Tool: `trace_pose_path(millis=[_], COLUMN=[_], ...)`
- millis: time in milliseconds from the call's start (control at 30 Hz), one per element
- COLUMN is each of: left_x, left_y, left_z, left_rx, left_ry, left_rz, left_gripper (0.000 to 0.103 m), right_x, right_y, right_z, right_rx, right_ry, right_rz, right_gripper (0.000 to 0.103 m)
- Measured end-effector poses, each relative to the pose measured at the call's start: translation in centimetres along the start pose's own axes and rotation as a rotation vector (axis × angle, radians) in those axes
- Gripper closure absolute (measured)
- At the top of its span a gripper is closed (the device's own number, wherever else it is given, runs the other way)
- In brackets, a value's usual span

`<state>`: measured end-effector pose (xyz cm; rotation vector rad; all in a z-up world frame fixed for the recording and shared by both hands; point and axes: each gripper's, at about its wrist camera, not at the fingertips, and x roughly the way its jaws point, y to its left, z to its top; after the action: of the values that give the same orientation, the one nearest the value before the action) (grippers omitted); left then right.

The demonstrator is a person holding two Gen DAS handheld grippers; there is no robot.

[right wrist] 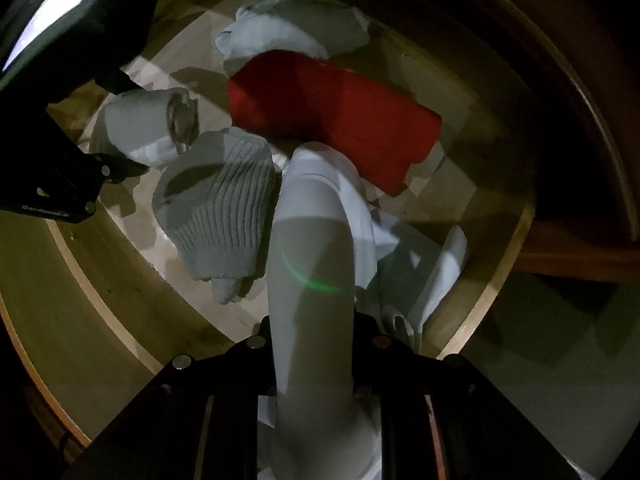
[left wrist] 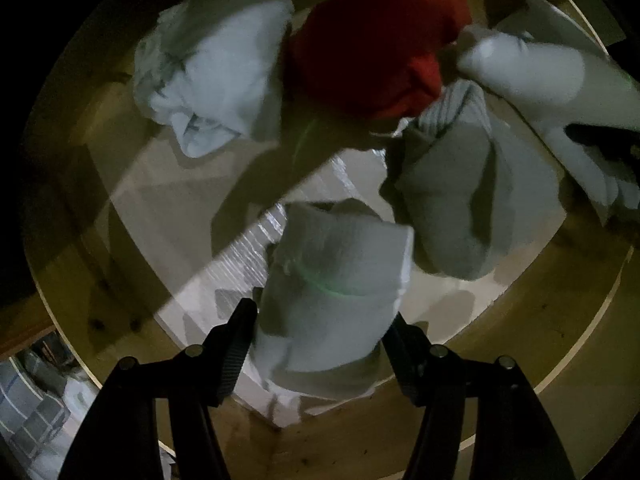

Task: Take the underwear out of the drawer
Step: 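Grasp a long white item with the right gripper while the left grasps a white sock, then lift both white items out of the drawer with both grippers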

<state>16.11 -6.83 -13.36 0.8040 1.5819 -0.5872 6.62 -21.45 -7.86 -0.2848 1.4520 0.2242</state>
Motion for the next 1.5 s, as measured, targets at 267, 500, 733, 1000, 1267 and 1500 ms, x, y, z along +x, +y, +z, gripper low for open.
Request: trace_pose_path(millis=[267, 500, 733, 1000, 1267, 1500], left_x=[-0.9, -3.6, -7.5, -10.6, -13.4, -16.1], left_y=[-0.1, 0.8, 2.1, 1.2, 0.2, -0.3], left_z=[-1.2, -4.0, -6.6, -9.8, -13.0, -16.0], left_rx=[-0.037, -0.099, -0.191, -0.307, -0.445, -0.534], left_ry=[-0.028, -0.115, -0.221, -0.346, -0.505, -0.644], left_rz=[0.025, 0.03, 0.0, 0.068, 0.142, 0.193], left_gripper=[0.051, 0.053, 0.053, 0.053, 0.053, 0.053], right_x=[-0.2, -1.5, -4.4, -7.4, -9.3, -10.7], right_y=[0.3, 1.2, 1.7, 1.2, 1.4, 1.2], right_z=[0.3, 0.1, -0.6, -2.3, -4.0, -5.2], right_rx=[0.006, 0.013, 0.084, 0.223, 0.342, 0.421], right_ry=[-0.004, -0.038, -0.134, -0.251, -0.383, -0.439], right_rz=[-0.011, -0.02, 0.0, 0.055, -0.012, -0.04], right_gripper=[0.087, 0.087, 0.088, 0.089, 0.089, 0.089])
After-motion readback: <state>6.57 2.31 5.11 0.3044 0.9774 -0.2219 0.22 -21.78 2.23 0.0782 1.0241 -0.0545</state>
